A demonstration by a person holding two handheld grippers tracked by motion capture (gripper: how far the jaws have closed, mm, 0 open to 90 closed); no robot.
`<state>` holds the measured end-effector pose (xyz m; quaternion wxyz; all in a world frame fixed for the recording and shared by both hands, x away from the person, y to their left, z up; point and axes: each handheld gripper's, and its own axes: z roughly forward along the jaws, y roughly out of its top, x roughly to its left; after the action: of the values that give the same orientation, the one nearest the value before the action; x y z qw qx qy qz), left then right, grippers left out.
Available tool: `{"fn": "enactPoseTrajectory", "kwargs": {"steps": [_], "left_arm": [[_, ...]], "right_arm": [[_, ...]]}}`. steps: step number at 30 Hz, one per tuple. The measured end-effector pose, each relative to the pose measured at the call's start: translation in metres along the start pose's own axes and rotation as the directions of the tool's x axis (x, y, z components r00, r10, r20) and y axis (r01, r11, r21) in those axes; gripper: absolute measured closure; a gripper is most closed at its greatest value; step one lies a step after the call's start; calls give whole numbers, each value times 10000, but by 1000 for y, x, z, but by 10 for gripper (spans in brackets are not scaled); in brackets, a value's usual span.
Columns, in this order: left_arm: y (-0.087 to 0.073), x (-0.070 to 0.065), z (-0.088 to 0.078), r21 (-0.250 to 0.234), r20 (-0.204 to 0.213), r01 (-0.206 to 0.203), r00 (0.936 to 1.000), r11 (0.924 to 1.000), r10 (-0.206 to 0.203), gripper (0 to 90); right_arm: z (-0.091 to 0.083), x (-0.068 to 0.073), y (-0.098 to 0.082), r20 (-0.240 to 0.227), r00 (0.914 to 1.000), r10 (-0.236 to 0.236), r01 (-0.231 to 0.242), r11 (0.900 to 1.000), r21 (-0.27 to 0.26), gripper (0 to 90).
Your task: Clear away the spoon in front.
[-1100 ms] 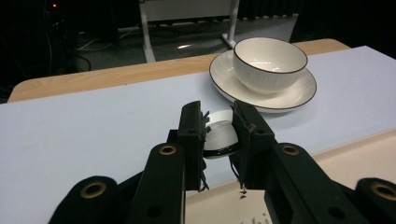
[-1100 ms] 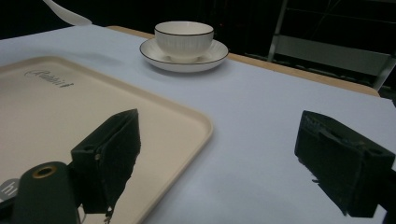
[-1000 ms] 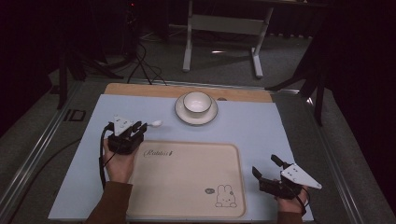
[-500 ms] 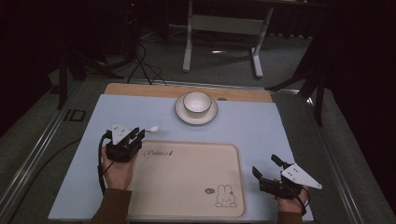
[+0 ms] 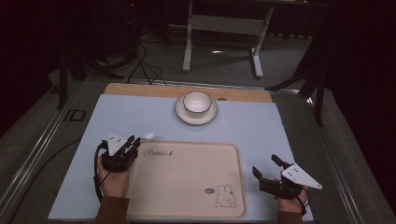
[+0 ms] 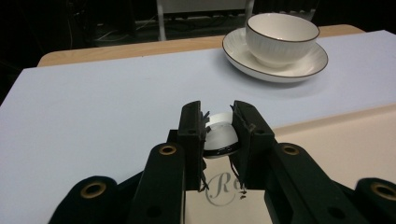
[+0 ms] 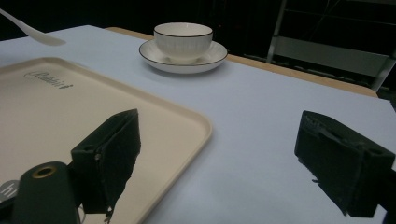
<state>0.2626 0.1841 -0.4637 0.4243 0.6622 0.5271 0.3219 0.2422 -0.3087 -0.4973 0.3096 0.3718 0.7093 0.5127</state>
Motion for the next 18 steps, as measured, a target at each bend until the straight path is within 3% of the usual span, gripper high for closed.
{"fn": "enactPoseTrajectory", "kwargs": {"steps": [18], "left_arm": [[-17, 0, -12, 151, -240, -58, 9997, 9999, 62, 746]], "right_arm": [[-1, 0, 0, 28, 10000, -32, 32, 10000, -32, 139]]}}
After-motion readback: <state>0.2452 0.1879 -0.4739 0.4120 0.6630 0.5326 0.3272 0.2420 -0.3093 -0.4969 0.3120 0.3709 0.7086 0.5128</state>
